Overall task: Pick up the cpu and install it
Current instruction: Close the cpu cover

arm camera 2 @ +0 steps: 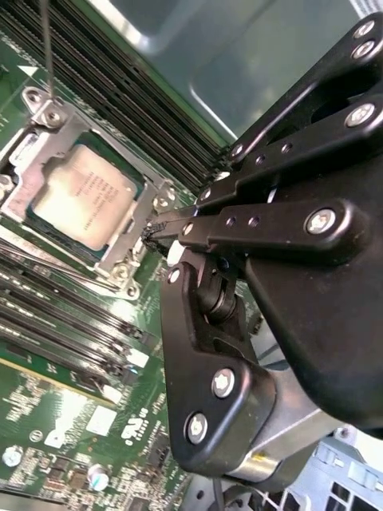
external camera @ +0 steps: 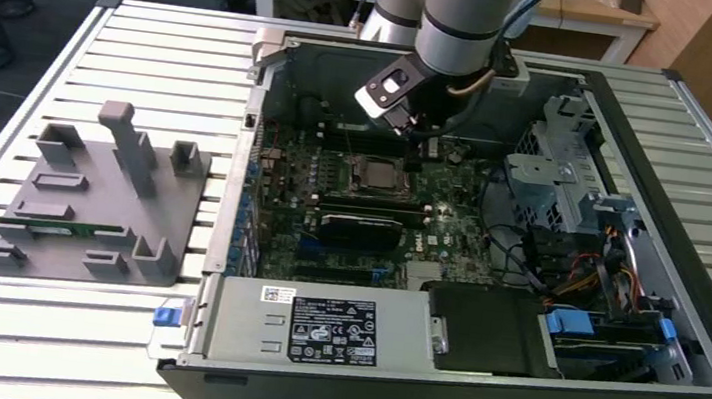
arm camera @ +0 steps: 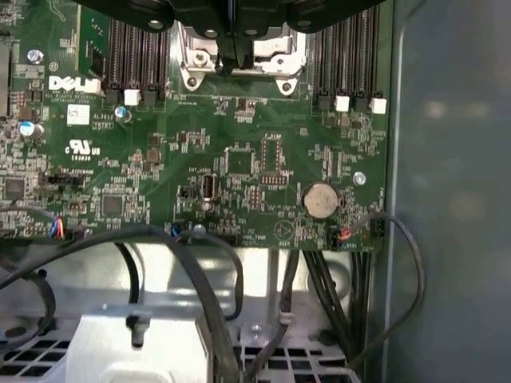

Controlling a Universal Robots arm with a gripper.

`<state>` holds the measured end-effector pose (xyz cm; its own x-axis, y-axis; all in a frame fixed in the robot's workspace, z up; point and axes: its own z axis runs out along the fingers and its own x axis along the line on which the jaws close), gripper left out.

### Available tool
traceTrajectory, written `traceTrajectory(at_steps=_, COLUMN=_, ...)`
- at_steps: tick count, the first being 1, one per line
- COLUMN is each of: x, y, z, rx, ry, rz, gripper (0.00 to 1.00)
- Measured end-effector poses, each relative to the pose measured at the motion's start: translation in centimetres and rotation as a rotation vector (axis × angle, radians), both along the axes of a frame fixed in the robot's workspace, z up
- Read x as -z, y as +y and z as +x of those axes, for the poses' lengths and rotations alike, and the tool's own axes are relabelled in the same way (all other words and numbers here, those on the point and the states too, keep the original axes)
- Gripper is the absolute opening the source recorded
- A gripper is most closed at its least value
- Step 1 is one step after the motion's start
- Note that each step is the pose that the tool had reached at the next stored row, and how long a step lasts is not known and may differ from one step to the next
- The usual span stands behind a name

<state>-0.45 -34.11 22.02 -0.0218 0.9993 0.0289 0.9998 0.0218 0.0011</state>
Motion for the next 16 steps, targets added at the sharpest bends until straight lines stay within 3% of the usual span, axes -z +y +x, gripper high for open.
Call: traceTrajectory(at_steps=16, x=0.58, y=0.02, z=-4.2, rx=-0.011, ry=-0.0008, rz=0.0000, gripper=0.11)
